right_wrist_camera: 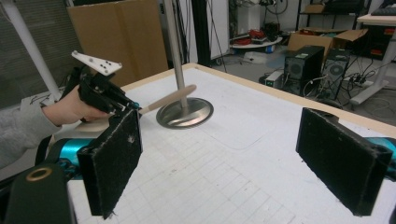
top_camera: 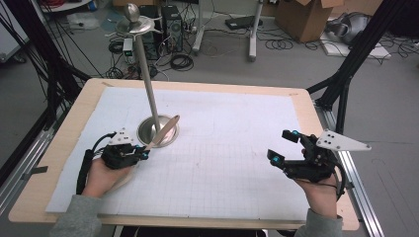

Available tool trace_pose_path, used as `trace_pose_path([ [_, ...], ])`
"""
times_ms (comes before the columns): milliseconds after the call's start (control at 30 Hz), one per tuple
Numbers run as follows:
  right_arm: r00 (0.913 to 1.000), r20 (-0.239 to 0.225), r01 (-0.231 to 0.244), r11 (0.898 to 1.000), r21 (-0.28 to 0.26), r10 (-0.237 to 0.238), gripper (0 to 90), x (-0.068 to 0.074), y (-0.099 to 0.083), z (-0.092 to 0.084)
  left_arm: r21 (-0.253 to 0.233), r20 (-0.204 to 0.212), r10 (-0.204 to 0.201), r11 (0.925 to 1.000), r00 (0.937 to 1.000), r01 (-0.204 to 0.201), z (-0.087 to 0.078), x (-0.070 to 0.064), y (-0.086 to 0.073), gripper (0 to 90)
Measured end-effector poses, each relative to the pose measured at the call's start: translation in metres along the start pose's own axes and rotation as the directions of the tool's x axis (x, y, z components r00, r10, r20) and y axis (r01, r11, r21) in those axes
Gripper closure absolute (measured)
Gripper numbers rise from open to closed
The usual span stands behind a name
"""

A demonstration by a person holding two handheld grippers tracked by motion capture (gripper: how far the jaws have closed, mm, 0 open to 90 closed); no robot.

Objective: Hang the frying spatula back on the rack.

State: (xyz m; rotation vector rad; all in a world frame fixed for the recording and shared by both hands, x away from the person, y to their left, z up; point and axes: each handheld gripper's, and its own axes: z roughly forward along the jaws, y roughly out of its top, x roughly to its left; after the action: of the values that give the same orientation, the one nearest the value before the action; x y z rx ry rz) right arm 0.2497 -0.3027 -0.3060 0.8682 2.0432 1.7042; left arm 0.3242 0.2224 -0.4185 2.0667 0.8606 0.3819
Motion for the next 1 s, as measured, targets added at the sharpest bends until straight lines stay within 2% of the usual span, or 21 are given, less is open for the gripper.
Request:
trace_pose_path([
  [33,1.0,-0.001,0.003,1.0,-0.002,-0.003,13.5,0.0,0.0,0.0,-0.012,0.002,-0.017,0.9998,0.9999,0.017,-0.003,0.001,-0.001,77.8],
  [167,1.0,-0.004,0.0,1.0,-0.004,0.0,13.5,0.0,0.0,0.0,-0.014,0.002,-0.041,0.9991,0.9992,0.041,-0.009,0.006,-0.005,77.8],
  [267,1.0,-0.004,0.001,1.0,-0.007,-0.001,13.5,-0.001,0.001,0.001,-0.041,0.006,-0.062,0.9972,0.998,0.062,-0.013,0.008,-0.004,77.8],
  [433,1.0,-0.005,-0.002,1.0,-0.009,0.002,13.5,-0.002,0.001,0.0,-0.065,0.003,-0.07,0.9955,0.9976,0.07,-0.023,0.012,-0.003,77.8],
  [867,1.0,-0.004,-0.006,1.0,-0.005,0.006,13.5,-0.003,0.0,0.0,-0.149,-0.004,-0.126,0.981,0.992,0.124,-0.048,0.026,-0.003,77.8],
  [1000,1.0,-0.005,-0.006,1.0,-0.003,0.006,13.5,-0.003,0.0,0.001,-0.193,0.006,-0.116,0.9744,0.9932,0.115,-0.058,0.029,-0.004,77.8],
])
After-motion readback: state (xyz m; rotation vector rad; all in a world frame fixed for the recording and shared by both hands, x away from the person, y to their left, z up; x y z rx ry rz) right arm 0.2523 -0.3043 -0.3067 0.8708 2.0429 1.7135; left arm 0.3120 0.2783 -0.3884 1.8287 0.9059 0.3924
